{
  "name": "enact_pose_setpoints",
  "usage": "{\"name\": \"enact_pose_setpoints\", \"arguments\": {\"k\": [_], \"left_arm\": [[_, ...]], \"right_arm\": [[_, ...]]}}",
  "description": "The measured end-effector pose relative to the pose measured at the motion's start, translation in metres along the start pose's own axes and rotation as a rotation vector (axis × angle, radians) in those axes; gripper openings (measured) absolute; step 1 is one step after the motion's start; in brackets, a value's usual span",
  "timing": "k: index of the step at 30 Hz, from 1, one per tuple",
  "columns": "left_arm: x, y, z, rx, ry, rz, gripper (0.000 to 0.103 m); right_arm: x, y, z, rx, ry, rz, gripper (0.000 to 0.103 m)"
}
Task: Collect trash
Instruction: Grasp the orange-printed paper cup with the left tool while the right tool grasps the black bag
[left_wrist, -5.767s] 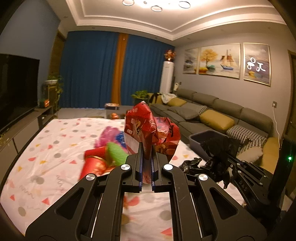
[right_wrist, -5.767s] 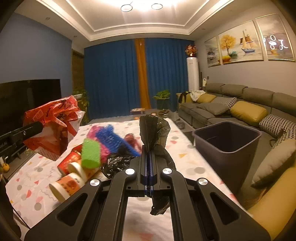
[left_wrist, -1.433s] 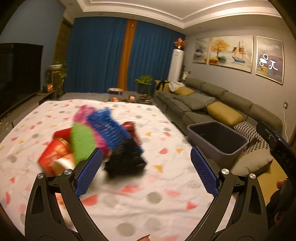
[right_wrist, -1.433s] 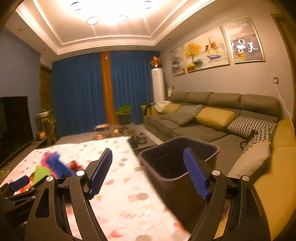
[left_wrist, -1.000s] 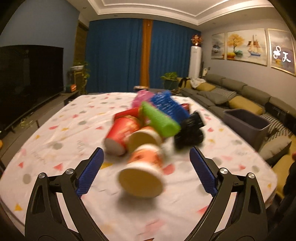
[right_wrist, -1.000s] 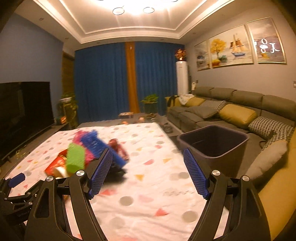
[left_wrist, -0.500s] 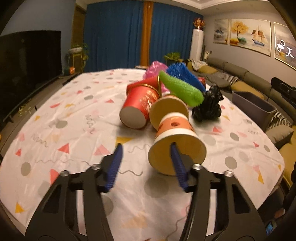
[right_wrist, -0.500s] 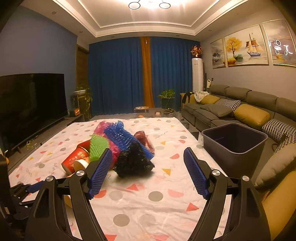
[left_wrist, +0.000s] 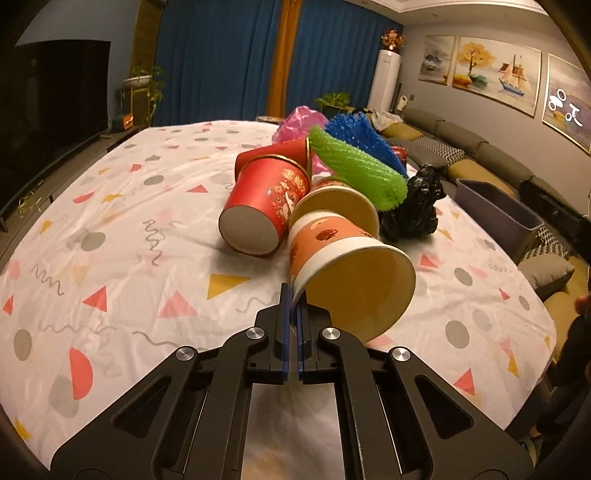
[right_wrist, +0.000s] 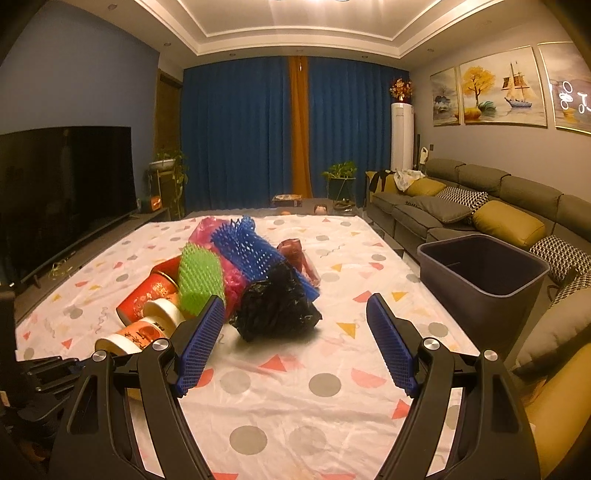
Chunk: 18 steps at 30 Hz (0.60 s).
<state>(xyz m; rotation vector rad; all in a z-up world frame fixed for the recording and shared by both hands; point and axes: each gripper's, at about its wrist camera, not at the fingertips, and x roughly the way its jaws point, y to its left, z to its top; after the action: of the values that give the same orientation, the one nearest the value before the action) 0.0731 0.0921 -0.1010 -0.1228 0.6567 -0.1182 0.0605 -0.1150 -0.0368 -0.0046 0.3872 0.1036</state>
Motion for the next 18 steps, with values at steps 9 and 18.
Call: {"name": "enact_pose_setpoints", "arguments": {"k": [9, 18], "left_arm": [[-0.036, 0.003, 0.008, -0.005, -0.080, -0.042, 0.002], [-0.044, 0.022, 0.039, -0.057, -0.166, 0.043, 0.002]], "right_arm": [[0.024, 0.009, 0.002, -0.005, 0.037, 0.012, 0.077], [0.068, 0.018, 0.009, 0.000, 0.087, 0.008, 0.067]]}}
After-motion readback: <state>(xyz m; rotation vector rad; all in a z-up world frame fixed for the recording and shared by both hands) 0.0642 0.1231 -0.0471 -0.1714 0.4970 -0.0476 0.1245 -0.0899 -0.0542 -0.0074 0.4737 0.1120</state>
